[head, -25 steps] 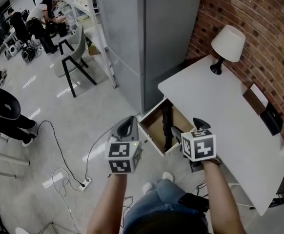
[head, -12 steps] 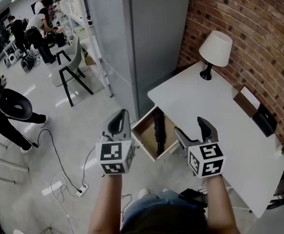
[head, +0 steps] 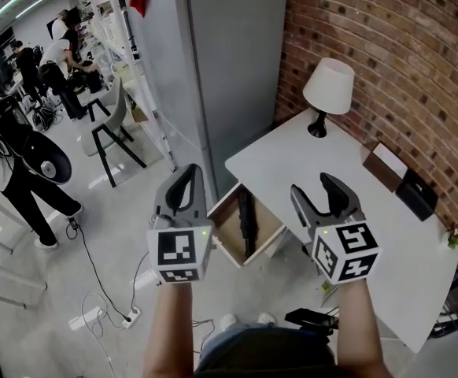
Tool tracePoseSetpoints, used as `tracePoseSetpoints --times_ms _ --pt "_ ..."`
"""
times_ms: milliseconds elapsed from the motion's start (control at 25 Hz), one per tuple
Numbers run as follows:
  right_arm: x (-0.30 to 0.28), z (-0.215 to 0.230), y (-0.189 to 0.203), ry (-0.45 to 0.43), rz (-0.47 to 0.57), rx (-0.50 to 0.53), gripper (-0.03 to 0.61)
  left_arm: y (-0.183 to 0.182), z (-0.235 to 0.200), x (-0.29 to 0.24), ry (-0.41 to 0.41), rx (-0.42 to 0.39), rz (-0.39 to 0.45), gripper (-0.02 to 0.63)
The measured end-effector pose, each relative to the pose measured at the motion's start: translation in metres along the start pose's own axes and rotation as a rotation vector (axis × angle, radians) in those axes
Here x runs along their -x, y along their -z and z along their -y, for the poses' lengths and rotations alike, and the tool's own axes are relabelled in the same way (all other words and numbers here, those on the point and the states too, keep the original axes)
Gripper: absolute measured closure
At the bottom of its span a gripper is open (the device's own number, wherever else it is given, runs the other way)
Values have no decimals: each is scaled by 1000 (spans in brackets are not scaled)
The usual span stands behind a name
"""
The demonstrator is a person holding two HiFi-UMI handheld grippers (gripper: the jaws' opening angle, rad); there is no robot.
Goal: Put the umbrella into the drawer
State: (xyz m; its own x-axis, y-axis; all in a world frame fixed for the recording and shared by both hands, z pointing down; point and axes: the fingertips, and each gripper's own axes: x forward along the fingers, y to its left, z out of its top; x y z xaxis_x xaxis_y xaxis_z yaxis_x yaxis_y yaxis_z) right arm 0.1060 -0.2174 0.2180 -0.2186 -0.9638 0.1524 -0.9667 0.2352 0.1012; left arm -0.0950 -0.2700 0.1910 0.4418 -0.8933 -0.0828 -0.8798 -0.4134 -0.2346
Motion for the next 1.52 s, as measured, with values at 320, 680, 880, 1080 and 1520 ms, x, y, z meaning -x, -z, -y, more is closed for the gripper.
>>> tracePoseSetpoints --times_ms 320,680,880,1080,1520 --pt "36 21 -42 105 182 67 578 -27 3 11 -6 -45 70 611" --pt "52 25 -61 115 233 108 578 -48 5 19 -5 -70 112 611" --pt "57 22 -65 114 242 150 578 -53 7 25 -5 -85 119 611" --pt "60 20 -69 114 252 163 578 -57 8 29 -10 -91 134 611" --pt "67 32 -75 156 262 181 578 -63 2 31 -25 -115 150 612"
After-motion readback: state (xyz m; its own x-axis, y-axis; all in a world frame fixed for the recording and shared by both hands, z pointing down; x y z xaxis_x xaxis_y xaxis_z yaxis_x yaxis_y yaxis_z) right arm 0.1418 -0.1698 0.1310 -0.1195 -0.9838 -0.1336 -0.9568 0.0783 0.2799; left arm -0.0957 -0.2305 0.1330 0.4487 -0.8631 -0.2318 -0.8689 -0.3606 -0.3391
